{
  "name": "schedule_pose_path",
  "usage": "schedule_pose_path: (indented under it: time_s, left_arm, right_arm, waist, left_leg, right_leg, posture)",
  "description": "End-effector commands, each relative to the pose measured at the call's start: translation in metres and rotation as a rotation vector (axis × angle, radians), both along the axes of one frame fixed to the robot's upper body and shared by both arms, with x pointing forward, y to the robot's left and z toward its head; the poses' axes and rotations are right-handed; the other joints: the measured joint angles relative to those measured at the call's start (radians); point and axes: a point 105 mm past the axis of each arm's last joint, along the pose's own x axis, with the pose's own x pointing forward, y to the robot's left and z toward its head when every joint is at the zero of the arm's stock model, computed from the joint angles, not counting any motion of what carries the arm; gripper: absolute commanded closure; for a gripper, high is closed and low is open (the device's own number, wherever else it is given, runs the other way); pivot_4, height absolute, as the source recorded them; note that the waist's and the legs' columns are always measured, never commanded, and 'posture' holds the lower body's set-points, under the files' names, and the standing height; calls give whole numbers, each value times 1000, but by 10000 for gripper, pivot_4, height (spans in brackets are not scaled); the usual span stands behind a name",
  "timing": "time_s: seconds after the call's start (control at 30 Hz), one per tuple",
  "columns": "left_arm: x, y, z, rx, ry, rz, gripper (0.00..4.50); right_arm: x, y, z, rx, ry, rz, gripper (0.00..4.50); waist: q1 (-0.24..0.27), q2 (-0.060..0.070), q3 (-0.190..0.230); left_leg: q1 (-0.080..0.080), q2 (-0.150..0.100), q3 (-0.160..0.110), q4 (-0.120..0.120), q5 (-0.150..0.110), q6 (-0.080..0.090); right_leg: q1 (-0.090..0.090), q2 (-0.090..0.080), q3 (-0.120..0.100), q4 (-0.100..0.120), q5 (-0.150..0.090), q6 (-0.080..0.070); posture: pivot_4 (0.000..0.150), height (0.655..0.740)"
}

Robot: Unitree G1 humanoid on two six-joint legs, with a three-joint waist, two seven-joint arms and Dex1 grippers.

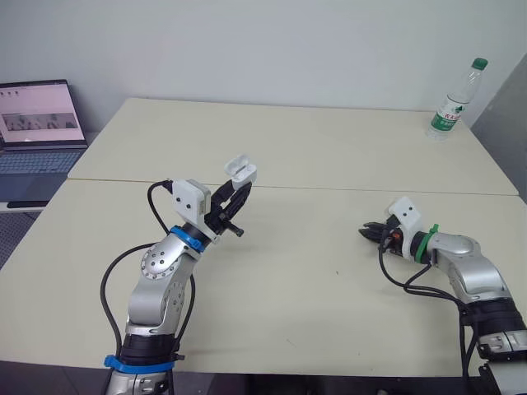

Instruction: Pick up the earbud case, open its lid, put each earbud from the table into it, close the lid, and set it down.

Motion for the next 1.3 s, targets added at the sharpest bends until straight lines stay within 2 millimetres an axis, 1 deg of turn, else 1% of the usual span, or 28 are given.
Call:
schedule_pose_path:
  time_s: [0.03, 0.1, 0.17, 0.23, 0.3, 0.33, 0.4, 0.47, 0.57, 0.67, 0.87, 0.93, 1.03, 1.3]
  left_arm:
    - [-5, -6, 11, -11, -58, -17, 37565]
    - [-7, -6, 7, -12, -53, -16, 37565]
    - [-8, -5, 5, -14, -48, -11, 37565]
    - [-11, -1, 1, -20, -42, 8, 37565]
    - [-13, -1, 0, -24, -40, 16, 37565]
    - [-14, 0, -1, -23, -40, 20, 37565]
    - [-15, 1, -5, -26, -36, 36, 37565]
    - [-16, 1, -9, -20, -33, 48, 37565]
    - [-16, 0, -10, -22, -36, 55, 37565]
    - [-17, -2, -8, -23, -38, 50, 37565]
    - [-18, -2, -8, -20, -37, 44, 37565]
    - [-17, -3, -7, -19, -38, 39, 37565]
    - [-17, -3, -7, -18, -37, 33, 37565]
    - [-16, -5, -8, -22, -31, 24, 37565]
  right_arm:
    - [-17, -17, 23, -123, 26, 155, 40930]
    - [-31, -32, 37, -201, 76, 240, 40930]
    - [-42, -46, 42, -268, 132, 286, 40930]
    - [-59, -81, 43, -429, 232, 321, 40930]
    - [-69, -99, 44, -504, 289, 340, 40930]
    - [-74, -111, 44, -564, 315, 345, 40930]
    - [-79, -134, 42, -655, 356, 332, 40930]
    - [-80, -146, 35, -690, 373, 312, 40930]
    - [-78, -161, 21, -748, 374, 290, 40930]
    - [-81, -168, 16, -785, 384, 308, 40930]
    - [-79, -172, 11, -776, 388, 293, 40930]
    - [-80, -172, 9, -764, 389, 294, 33386]
    - [-83, -172, 8, -765, 389, 297, 23406]
    - [-90, -183, 12, -788, 421, 272, 23406]
  waist:
    - [5, 0, 0]
    - [12, 2, 1]
    - [17, 2, 1]
    - [17, 3, 1]
    - [17, 3, 1]
    - [17, 3, 1]
    - [16, 3, 1]
    - [15, 3, 1]
    - [14, 3, 1]
    - [16, 4, 1]
    - [16, 4, 1]
    - [17, 4, 1]
    - [18, 4, 1]
    - [21, 4, 1]
  left_leg:
    - [0, 0, 0, 0, 0, 0]
    - [0, -1, 0, 0, 0, 0]
    - [0, 0, 0, 0, 0, 0]
    - [1, 2, 0, 0, 0, 0]
    - [2, 2, 0, -1, 0, 0]
    - [2, 2, 0, -1, 0, 0]
    - [4, 2, 2, -1, 0, 0]
    - [6, 2, 2, -1, 0, 0]
    - [6, 2, 2, -1, 0, 0]
    - [6, 1, 3, -1, 0, 0]
    - [7, 1, 2, -1, 0, 0]
    - [7, 1, 2, -1, 0, 0]
    - [7, 2, 2, -1, 0, 0]
    - [7, 1, 2, -1, 0, 0]
  right_leg:
    - [0, 0, 0, 0, 0, 0]
    - [0, 0, 0, -1, 0, 0]
    - [0, 0, 0, -2, 0, 1]
    - [1, 0, 0, -3, 0, 1]
    - [1, 0, 0, -2, 0, 0]
    - [1, 0, 0, -2, 0, 0]
    - [2, 0, 1, -2, 0, 0]
    - [3, 0, 2, -2, 0, 0]
    - [4, 0, 2, -2, 0, 0]
    - [4, 0, 2, -2, 0, 0]
    - [5, 0, 2, -2, 0, 0]
    - [6, 0, 2, -2, 0, 0]
    - [6, 0, 2, -2, 0, 0]
    - [6, -1, 1, -2, 0, 0]
  posture:
    - [1500, 7400]
    - [1500, 7400]
    - [1500, 7400]
    - [1500, 7400]
    - [1500, 7400]
    - [1500, 7400]
    - [1500, 7400]
    - [1500, 7400]
    - [1500, 7400]
    - [1500, 7400]
    - [1500, 7400]
    - [1500, 7400]
    - [1500, 7400]
    - [1500, 7400]
